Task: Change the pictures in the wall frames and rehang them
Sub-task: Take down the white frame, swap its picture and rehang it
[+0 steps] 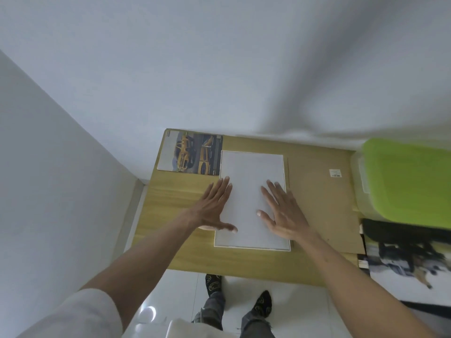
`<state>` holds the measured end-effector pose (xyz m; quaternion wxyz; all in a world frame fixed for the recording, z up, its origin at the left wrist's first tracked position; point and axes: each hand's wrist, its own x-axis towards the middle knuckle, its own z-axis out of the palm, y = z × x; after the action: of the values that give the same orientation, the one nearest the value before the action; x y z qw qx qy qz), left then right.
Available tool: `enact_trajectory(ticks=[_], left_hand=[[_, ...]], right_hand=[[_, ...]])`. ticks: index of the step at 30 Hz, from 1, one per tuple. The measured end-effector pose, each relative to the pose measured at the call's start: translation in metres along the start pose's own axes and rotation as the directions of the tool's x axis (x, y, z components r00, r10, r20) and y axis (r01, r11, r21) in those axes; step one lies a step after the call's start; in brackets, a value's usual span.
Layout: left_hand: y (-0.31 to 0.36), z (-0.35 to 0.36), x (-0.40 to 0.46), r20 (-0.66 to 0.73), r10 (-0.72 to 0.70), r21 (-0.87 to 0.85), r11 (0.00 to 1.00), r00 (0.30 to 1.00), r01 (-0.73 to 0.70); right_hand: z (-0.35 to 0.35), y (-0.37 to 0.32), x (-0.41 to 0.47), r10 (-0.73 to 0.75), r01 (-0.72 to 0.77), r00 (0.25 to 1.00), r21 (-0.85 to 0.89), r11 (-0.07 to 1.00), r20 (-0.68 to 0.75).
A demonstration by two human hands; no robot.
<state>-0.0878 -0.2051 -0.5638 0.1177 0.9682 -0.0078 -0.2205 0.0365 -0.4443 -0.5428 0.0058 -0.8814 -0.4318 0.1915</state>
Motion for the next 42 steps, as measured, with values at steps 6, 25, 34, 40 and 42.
enact_trajectory(ticks=[6, 25, 34, 40, 42], left_hand=[[0.005, 0.005, -0.007, 0.06, -0.03, 0.025, 0.999, 0.998, 0.028], [0.023, -0.018, -0.012, -0.138, -0.006, 0.029, 1.0, 0.99, 0.01], [0.182, -0.046, 0.066, -0.293, -0.262, -0.491, 0.866, 0.92, 0.09], [0.259, -0.039, 0.109, 0.015, -0.517, -0.686, 0.617, 0.856, 0.385], [0.268, -0.038, 0.116, 0.062, -0.576, -0.69, 0.566, 0.815, 0.452]], right_hand=[[0.025, 0.002, -0.014, 0.057, -0.041, 0.987, -0.103, 0.994, 0.152], [0.008, 0.025, -0.034, 0.125, -0.118, 0.991, 0.114, 0.986, -0.055], [-0.014, 0.13, -0.079, 0.496, -0.475, 0.857, 0.155, 0.866, -0.141], [-0.007, 0.159, -0.1, 0.533, -0.53, 0.842, 0.062, 0.846, -0.077], [-0.003, 0.161, -0.102, 0.525, -0.521, 0.847, 0.067, 0.851, -0.081]])
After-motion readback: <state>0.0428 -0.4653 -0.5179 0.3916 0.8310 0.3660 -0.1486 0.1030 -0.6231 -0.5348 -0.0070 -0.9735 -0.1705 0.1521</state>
